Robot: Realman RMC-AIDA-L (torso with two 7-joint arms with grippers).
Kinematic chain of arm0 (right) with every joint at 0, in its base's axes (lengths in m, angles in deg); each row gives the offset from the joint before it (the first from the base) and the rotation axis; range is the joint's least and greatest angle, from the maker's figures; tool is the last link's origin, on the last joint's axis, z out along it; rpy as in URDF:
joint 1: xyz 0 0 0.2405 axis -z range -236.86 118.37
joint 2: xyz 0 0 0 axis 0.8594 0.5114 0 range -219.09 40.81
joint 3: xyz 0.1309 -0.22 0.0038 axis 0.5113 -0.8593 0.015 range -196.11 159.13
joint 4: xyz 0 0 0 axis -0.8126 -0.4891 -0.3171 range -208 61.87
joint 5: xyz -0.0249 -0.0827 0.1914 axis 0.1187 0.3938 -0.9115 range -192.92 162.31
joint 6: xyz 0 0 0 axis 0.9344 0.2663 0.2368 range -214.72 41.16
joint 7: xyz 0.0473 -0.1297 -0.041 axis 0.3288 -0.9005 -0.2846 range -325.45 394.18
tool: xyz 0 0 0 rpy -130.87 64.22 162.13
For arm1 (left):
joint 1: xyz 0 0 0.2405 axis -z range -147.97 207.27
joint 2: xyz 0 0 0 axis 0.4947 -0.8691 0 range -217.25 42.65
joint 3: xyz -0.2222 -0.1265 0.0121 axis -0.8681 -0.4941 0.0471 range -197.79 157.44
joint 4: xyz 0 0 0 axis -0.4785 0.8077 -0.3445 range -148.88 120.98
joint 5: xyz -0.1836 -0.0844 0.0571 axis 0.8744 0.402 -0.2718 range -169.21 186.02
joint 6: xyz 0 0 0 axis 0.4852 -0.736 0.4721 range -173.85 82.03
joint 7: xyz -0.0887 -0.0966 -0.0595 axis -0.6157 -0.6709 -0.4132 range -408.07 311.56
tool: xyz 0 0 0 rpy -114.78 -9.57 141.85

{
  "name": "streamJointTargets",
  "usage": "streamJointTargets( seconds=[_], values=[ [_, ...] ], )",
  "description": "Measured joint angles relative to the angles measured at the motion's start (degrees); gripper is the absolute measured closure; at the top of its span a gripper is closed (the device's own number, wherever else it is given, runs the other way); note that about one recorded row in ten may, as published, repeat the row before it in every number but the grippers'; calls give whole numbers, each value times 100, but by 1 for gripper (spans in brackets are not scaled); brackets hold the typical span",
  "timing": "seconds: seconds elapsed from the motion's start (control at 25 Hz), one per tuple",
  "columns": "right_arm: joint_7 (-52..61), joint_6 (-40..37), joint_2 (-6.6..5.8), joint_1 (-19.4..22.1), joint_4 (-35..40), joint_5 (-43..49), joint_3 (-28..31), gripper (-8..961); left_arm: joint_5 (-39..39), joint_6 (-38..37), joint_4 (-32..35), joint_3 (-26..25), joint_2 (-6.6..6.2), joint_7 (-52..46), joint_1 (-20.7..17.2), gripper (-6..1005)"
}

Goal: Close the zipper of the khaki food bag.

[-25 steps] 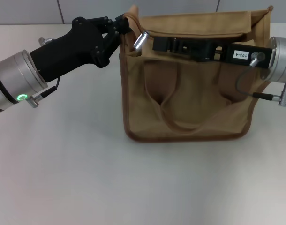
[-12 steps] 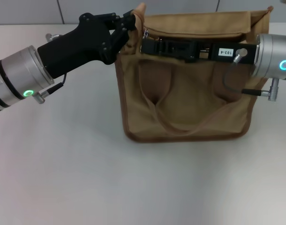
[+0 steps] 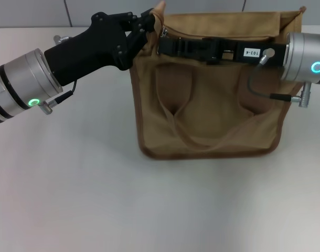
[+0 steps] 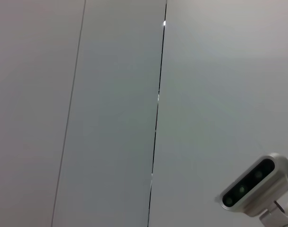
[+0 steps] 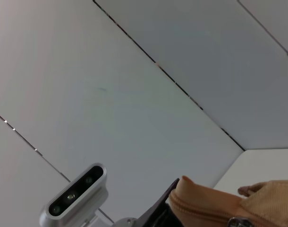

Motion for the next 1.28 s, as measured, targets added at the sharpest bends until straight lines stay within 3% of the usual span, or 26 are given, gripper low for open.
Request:
streamJointTargets(
  seconds=[0.84, 1.04, 1.28],
  values=[
    [-197, 232, 26, -26, 49, -5, -247, 669, 0, 4, -144, 1, -1, 17, 77, 924],
    [-292, 319, 34, -27, 42, -3, -268, 873, 0, -9, -181, 3, 0, 17, 76, 921],
    [-301, 455, 34, 29, 83, -4, -307, 932, 8, -58, -184, -36, -1, 17, 47, 918]
  ],
)
